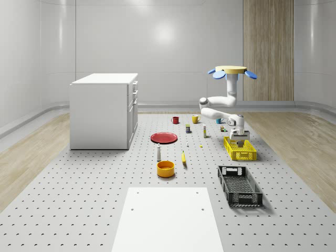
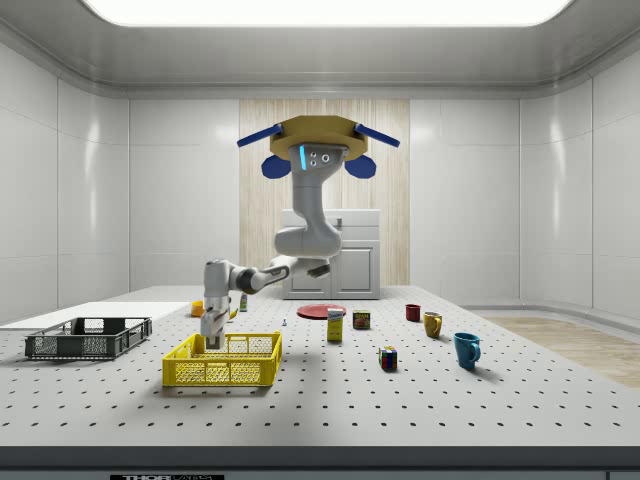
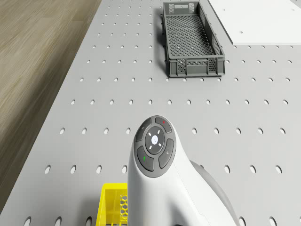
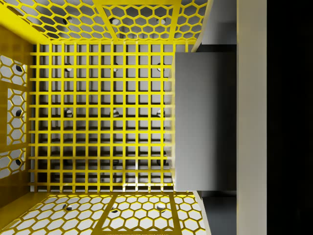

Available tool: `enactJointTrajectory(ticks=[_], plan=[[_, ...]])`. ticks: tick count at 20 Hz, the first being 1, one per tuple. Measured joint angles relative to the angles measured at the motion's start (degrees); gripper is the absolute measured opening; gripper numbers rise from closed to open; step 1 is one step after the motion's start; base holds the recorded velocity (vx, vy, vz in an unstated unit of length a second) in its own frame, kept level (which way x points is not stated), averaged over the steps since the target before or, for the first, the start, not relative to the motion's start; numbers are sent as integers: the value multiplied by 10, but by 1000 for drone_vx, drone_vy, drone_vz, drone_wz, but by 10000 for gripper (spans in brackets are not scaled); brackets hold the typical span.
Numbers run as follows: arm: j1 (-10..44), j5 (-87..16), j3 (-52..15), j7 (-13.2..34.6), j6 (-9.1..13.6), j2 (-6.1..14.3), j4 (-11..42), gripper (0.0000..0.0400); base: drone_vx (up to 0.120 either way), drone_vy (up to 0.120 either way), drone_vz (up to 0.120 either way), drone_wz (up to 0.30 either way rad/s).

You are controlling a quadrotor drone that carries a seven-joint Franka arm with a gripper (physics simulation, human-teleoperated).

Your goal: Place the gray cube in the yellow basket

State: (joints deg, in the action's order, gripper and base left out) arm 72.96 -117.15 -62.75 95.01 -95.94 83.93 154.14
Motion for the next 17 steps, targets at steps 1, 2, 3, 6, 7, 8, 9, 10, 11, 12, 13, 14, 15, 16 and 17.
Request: enactJointTrajectory(ticks=[1, 2, 3, 6, 7, 8, 9, 10, 11, 12, 13, 14, 15, 16, 17], plan=[[1, -6, 6, 0, -3, -1, -3, 250, 0, 0, 0, 0], [3, -12, 13, -1, -6, -2, -7, 250, 0, 0, 0, 0], [5, -18, 19, -1, -9, -4, -11, 250, 0, 0, 0, 0], [9, -36, 38, -2, -18, -8, -23, 250, 0, 0, 0, 0], [10, -40, 43, -2, -20, -10, -26, 250, 0, 0, 0, 0], [11, -44, 47, -3, -22, -12, -28, 273, 0, 0, 0, 0], [11, -48, 50, -3, -23, -13, -31, 301, 0, 0, 0, 0], [12, -50, 52, -4, -24, -14, -32, 323, 0, 0, 0, 0], [11, -51, 52, -4, -23, -15, -32, 340, 0, 0, 0, 0], [10, -50, 51, -4, -22, -15, -31, 353, 0, 0, 0, 0], [9, -48, 49, -4, -19, -16, -29, 364, 0, 0, 0, 0], [8, -45, 45, -5, -17, -15, -27, 372, 0, 0, 0, 0], [7, -43, 43, -5, -15, -16, -25, 378, 0, 0, 0, 0], [6, -41, 41, -5, -13, -16, -23, 383, 0, 0, 0, 0], [5, -40, 39, -5, -11, -16, -22, 387, 0, 0, 0, 0]])
